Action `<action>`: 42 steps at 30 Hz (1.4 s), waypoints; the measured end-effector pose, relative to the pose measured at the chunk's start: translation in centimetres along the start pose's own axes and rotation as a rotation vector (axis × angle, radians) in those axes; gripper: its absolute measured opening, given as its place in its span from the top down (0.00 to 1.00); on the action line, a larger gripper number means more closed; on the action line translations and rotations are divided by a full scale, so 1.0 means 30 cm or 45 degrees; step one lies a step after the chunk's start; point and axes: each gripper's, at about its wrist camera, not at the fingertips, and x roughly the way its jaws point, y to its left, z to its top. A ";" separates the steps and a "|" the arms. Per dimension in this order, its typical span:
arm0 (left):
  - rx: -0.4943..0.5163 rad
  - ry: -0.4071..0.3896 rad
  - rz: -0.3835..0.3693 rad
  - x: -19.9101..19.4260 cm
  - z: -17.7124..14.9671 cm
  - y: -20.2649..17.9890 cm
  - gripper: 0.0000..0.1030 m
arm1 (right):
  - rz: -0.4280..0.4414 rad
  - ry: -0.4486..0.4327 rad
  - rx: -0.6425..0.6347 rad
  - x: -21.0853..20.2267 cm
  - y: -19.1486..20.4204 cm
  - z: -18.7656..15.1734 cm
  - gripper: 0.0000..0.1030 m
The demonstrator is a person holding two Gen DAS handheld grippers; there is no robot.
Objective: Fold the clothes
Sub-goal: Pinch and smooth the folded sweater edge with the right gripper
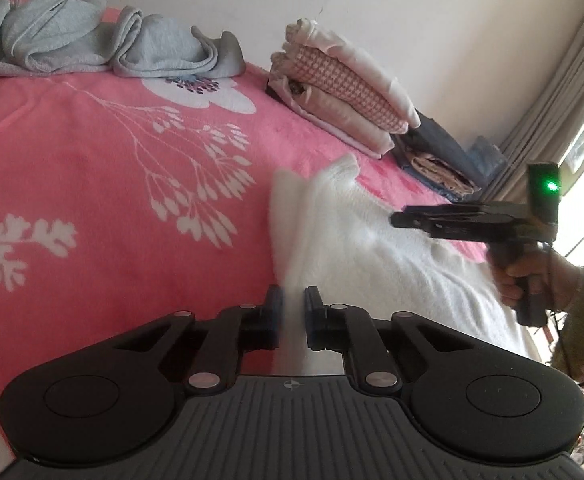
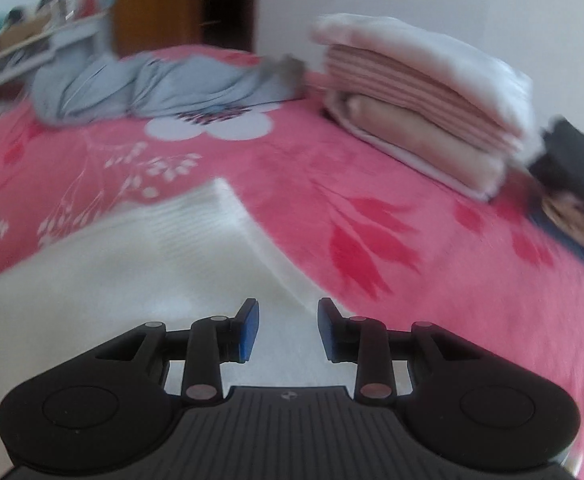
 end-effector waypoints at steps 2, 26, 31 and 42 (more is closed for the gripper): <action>-0.010 -0.001 -0.007 -0.003 -0.001 0.003 0.91 | 0.019 0.006 -0.026 0.039 0.005 0.022 0.66; -0.061 0.026 -0.038 0.024 -0.019 0.046 0.71 | -0.040 -0.090 -0.212 0.129 0.091 0.076 0.98; -0.030 0.025 -0.026 0.027 -0.026 0.032 0.71 | -0.146 -0.078 -0.199 0.227 0.128 0.051 0.97; -0.006 0.028 -0.002 0.025 -0.028 0.021 0.72 | -0.180 -0.306 0.247 -0.111 -0.109 -0.005 0.68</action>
